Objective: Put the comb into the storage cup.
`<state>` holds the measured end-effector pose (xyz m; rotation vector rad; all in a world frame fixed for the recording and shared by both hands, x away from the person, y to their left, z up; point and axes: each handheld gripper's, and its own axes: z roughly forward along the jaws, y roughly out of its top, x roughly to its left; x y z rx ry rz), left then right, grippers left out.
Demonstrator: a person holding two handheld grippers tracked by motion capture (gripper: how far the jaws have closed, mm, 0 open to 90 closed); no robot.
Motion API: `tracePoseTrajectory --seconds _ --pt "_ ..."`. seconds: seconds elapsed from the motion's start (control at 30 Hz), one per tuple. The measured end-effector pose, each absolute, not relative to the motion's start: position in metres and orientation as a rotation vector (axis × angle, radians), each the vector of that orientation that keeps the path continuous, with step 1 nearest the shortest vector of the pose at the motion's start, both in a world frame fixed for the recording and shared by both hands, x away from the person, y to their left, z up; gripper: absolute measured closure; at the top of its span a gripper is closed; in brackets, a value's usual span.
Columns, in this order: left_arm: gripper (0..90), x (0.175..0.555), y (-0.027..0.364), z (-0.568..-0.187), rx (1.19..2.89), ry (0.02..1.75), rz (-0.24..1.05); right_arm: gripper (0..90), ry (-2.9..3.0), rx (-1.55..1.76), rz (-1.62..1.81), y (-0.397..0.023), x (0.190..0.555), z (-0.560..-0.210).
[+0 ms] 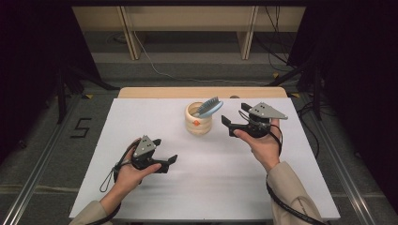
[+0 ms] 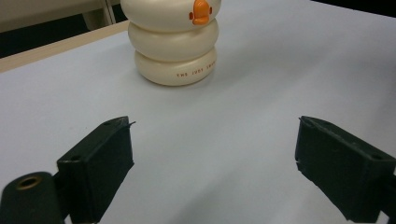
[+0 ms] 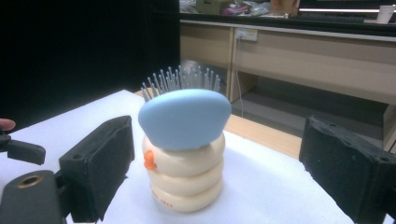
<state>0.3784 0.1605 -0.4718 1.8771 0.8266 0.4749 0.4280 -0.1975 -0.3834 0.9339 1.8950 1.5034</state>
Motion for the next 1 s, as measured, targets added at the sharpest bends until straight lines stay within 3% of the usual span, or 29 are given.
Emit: tracePoseTrajectory --seconds 1.0 --pt "10.9 0.379 0.162 -0.472 1.875 0.831 0.477 11.0 1.909 0.990 1.435 -0.238 0.406 -0.403"
